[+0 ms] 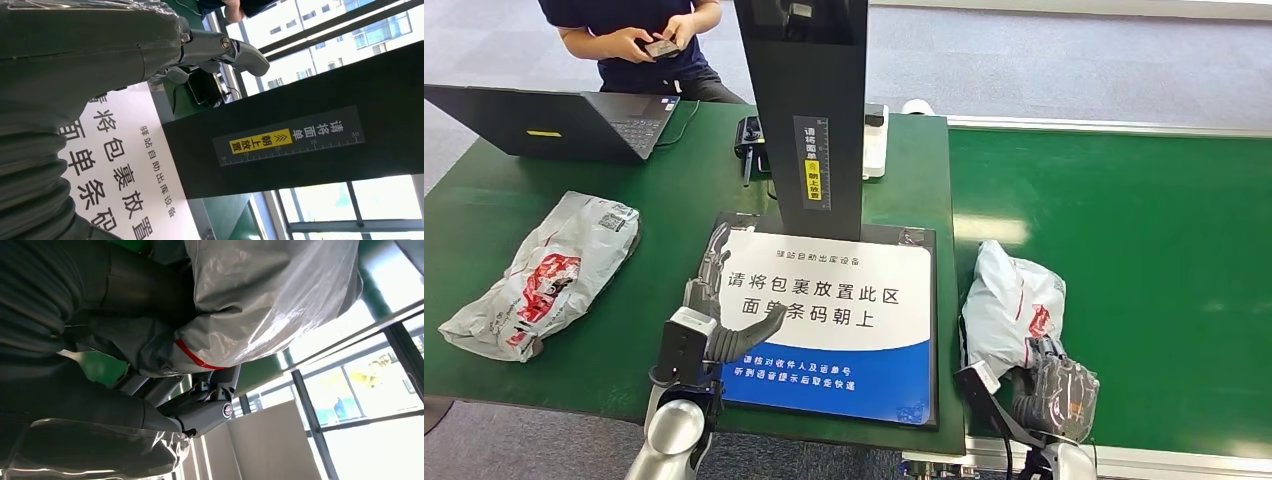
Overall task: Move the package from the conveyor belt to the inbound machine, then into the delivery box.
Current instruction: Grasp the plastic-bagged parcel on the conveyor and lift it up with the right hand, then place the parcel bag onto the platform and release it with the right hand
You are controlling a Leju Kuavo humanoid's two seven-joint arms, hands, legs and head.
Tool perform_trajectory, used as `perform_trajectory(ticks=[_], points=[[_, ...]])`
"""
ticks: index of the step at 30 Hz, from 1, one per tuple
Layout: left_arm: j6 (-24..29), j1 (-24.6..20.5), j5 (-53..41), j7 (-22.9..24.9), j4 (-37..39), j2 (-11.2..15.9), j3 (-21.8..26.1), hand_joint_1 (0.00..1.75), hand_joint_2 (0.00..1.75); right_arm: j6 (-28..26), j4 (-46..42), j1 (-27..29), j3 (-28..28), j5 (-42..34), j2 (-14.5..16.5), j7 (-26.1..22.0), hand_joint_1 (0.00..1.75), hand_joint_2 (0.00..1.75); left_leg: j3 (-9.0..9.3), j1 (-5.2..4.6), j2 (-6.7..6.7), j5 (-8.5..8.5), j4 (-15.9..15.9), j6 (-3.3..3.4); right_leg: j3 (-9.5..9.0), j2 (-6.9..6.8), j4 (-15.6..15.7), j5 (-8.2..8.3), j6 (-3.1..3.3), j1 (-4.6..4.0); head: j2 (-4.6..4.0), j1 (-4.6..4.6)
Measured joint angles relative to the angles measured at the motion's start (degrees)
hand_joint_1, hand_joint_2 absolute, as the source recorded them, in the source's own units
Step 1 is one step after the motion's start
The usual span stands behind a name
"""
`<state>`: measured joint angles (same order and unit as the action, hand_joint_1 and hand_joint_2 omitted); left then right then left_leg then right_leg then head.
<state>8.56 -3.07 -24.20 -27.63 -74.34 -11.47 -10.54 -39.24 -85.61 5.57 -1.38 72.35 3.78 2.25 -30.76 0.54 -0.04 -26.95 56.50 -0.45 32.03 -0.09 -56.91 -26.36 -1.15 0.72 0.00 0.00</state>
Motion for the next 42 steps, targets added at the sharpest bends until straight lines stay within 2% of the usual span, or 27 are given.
perform_trajectory(ticks=[6, 13, 24, 33, 38, 42], points=[[0.1, -0.8, 0.1, -0.9, 0.8, 0.0, -0.2, 0.00, 1.75, 0.0, -5.6, 0.8, 0.5, 1.3, 0.0, -0.9, 1.75, 1.75, -0.01, 0.00, 0.01, 0.01, 0.0, -0.02, 0.02, 0.00, 0.0, 0.00, 0.01, 0.00, 0.00, 0.00], [-0.2, -2.5, 0.7, -1.4, 2.2, 0.0, -0.9, 0.00, 1.75, 0.0, -10.0, 0.4, 0.0, 2.0, -0.2, -4.7, 1.75, 1.75, -0.01, 0.00, 0.00, 0.02, 0.0, -0.03, 0.02, 0.00, 0.0, 0.01, 0.01, 0.01, 0.00, 0.00], [-0.3, -3.3, 0.9, -1.5, 3.4, 0.0, -1.6, 0.00, 1.75, 0.0, -12.4, 0.5, -0.7, 2.3, -0.1, -5.7, 1.75, 1.75, -0.03, 0.00, 0.00, 0.02, 0.0, -0.03, 0.04, 0.00, 0.0, 0.01, 0.02, 0.01, 0.00, 0.00], [0.1, -3.7, 1.6, -2.8, 4.7, 0.0, -1.8, 0.00, 1.75, 0.0, -16.5, 0.2, -1.7, 4.9, 1.5, -12.3, 1.75, 1.75, -0.04, 0.00, 0.01, 0.02, 0.0, -0.04, 0.05, 0.01, 0.0, 0.01, 0.02, 0.00, 0.00, 0.00], [0.1, -4.2, 1.6, -3.4, 5.6, 0.0, -1.8, 0.00, 1.75, 0.0, -17.9, -0.9, -0.5, 7.0, 2.0, -12.9, 1.75, 1.75, -0.05, 0.00, 0.01, 0.03, 0.0, -0.05, 0.05, 0.01, 0.0, 0.01, 0.02, 0.00, 0.00, 0.00], [0.1, -4.7, 1.0, -3.8, 6.3, -0.2, -1.8, 0.00, 1.75, 0.0, -17.1, -2.9, 3.1, 10.2, 1.4, -10.0, 1.75, 1.75, -0.06, 0.00, 0.01, 0.04, 0.0, -0.05, 0.05, 0.01, -0.1, 0.01, 0.02, 0.00, 0.00, 0.01]])
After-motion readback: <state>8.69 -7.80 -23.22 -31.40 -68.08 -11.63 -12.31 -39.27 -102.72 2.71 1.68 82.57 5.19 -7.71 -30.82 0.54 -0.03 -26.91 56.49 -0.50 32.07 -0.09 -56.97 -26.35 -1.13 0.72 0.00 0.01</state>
